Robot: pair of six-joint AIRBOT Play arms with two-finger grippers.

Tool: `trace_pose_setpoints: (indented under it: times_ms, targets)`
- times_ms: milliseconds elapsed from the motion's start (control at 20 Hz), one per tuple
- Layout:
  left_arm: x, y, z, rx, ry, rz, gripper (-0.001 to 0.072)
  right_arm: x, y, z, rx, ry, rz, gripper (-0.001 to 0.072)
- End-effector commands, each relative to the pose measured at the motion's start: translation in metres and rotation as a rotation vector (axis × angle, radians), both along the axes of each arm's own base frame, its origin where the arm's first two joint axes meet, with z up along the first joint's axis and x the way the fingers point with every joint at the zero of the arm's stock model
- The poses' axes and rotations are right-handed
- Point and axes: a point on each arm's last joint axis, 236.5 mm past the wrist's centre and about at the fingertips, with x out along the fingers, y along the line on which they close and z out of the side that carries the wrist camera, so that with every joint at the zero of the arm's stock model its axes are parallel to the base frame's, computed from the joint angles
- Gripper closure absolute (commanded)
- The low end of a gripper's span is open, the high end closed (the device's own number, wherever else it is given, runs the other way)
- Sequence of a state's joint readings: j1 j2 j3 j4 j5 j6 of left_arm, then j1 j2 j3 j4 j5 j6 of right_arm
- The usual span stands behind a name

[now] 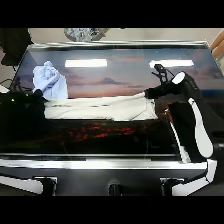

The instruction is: Fold the shirts.

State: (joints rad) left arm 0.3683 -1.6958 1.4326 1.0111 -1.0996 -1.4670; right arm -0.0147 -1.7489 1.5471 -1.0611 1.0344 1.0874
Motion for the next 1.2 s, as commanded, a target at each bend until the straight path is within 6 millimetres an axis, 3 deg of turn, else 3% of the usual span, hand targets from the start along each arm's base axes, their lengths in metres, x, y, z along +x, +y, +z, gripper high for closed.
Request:
trace_pose_setpoints:
  times_ms: [0, 50, 100, 150, 200, 300, 450, 650, 850, 1000, 1150]
  targets:
    - [0.005, -0.017, -0.028, -0.064, 0.094, 0.05, 0.0483, 0.013, -0.002, -0.026, 0.005, 0.017, -0.031, 0.0667]
    - [0.008, -0.018, -0.027, -0.062, 0.087, 0.058, 0.0312, 0.012, -0.002, -0.028, 0.005, 0.024, -0.03, 0.0666]
    - [0.011, -0.017, -0.023, -0.058, 0.076, 0.057, 0.0248, 0.011, -0.002, -0.027, 0.004, 0.026, -0.021, 0.0629]
    - [0.013, -0.014, -0.015, -0.056, 0.064, 0.053, 0.0246, 0.007, -0.004, -0.023, -0.012, 0.027, 0.005, 0.0397]
    - [0.014, -0.012, -0.005, -0.052, 0.051, 0.042, 0.0246, 0.002, -0.007, -0.014, -0.039, 0.02, 0.064, 0.0022]
    - [0.015, -0.007, 0.02, -0.025, 0.002, -0.001, 0.0248, -0.009, -0.033, 0.003, -0.091, 0.029, 0.091, 0.0]
    - [0.015, -0.006, 0.054, 0.0, -0.063, -0.007, 0.0248, -0.024, -0.07, -0.005, -0.023, 0.135, -0.005, 0.0]
    - [0.007, -0.02, 0.078, 0.009, -0.09, -0.052, 0.0249, -0.034, -0.062, -0.03, 0.212, 0.268, -0.055, -0.0001]
    - [-0.007, -0.04, 0.086, 0.005, -0.068, -0.139, 0.0253, -0.031, -0.048, -0.054, 0.314, 0.323, -0.08, -0.0001]
    - [-0.009, -0.053, 0.086, 0.006, -0.066, -0.182, 0.0253, -0.029, -0.036, -0.064, 0.4, 0.359, -0.102, -0.0001]
    - [-0.009, -0.06, 0.086, 0.007, -0.067, -0.199, 0.0253, -0.031, -0.025, -0.059, 0.466, 0.378, -0.089, 0.0]
